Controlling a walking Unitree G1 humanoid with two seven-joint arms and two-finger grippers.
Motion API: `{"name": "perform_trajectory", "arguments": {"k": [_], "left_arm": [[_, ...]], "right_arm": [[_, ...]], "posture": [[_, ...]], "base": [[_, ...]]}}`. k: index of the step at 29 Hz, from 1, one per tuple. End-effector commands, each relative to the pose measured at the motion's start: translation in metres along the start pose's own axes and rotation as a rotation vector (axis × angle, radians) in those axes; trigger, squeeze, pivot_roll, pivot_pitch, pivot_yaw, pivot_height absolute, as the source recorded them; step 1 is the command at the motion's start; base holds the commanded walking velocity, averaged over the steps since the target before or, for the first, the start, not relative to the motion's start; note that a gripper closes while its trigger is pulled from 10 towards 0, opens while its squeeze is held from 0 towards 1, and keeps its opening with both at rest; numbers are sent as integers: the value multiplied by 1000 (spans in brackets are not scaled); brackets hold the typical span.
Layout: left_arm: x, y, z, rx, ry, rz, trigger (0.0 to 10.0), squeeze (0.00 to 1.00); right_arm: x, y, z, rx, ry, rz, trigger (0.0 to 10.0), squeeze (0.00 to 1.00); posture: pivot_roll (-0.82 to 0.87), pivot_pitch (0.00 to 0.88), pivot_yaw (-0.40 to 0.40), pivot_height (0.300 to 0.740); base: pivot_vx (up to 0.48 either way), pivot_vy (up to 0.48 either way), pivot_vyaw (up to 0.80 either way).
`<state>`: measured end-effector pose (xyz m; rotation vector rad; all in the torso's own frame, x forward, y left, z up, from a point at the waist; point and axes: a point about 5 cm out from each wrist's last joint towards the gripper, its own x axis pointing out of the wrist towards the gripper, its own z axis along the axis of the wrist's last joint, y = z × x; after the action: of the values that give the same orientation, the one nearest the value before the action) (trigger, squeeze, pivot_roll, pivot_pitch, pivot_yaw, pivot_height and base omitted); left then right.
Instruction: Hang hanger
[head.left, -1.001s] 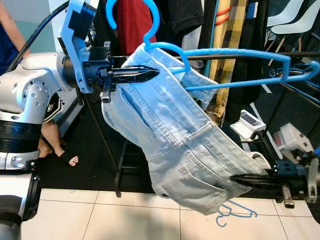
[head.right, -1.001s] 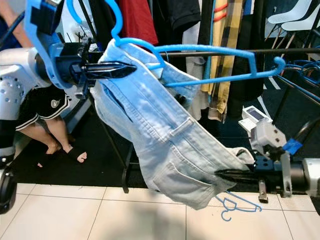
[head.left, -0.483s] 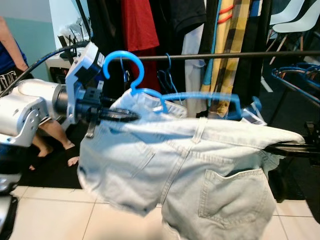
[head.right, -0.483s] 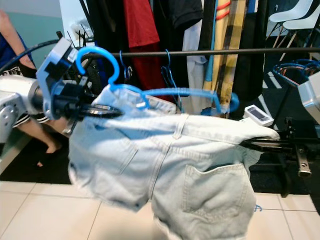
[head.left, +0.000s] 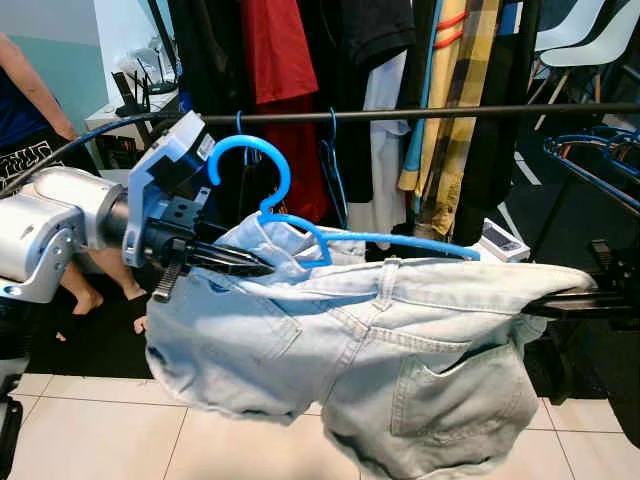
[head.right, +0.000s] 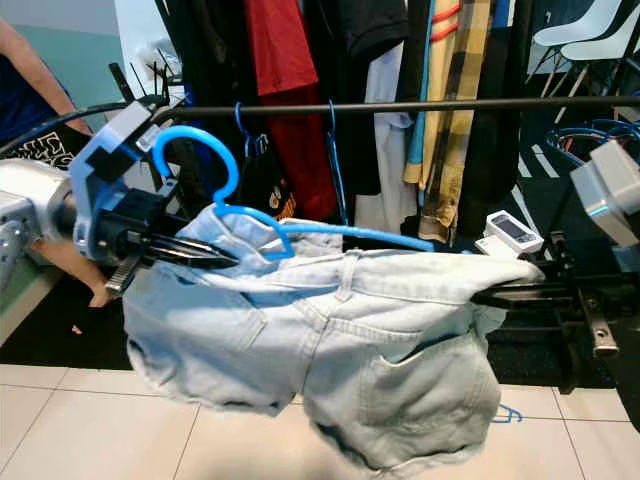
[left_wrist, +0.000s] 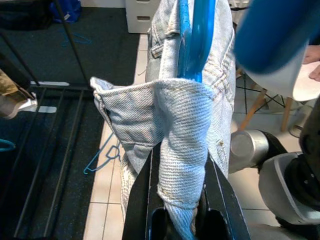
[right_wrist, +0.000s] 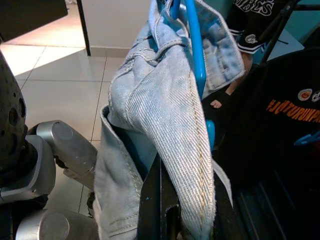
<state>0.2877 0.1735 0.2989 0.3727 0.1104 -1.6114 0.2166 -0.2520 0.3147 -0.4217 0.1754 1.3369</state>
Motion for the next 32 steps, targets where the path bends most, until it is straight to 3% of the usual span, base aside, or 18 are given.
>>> {"name": "perform_trajectory", "arguments": {"k": [1, 3, 6, 9, 11, 19, 24, 28, 30, 32], "left_arm": [[-4, -4, 0, -3, 37, -15, 0, 0], [-1, -8, -3, -18, 64, -68, 0, 0], [15, -21, -11, -52, 116, -208, 0, 0], [15, -21, -11, -52, 116, -208, 0, 0], [27, -23, -16, -69, 127, -262, 0, 0], [30, -13, -21, -88, 106, -214, 0, 0], [31, 4, -27, -79, 81, -65, 0, 0], [31, 10, -28, -83, 59, -28, 0, 0], [27, 2, -19, -127, -44, -107, 0, 0], [27, 2, -19, -127, -44, -107, 0, 0]], "right_arm": [[-1, 0, 5, -29, 12, 4, 0, 0], [2, 0, 9, -48, 15, 37, 0, 0], [12, -3, 23, -116, 6, 122, 0, 0], [12, -3, 23, -116, 6, 122, 0, 0], [20, -6, 36, -181, -14, 175, 0, 0], [27, -6, 49, -239, -43, 232, 0, 0], [31, -3, 62, -282, -75, 279, 0, 0], [31, -4, 63, -283, -65, 276, 0, 0], [29, -19, 39, -255, 119, 165, 0, 0], [29, -19, 39, -255, 119, 165, 0, 0]], "posture": [[-119, 0, 71, 740], [-122, 0, 75, 740], [-121, 0, 76, 740], [-121, 0, 76, 740], [-117, 0, 77, 740], [-112, 0, 75, 740], [-111, 0, 76, 740], [-113, 0, 76, 740], [-117, 0, 72, 740], [-117, 0, 72, 740]], "base": [[0, 0, 0], [0, 0, 0], [0, 0, 0], [0, 0, 0], [0, 0, 0], [0, 0, 0], [0, 0, 0], [0, 0, 0], [0, 0, 0], [0, 0, 0]]}}
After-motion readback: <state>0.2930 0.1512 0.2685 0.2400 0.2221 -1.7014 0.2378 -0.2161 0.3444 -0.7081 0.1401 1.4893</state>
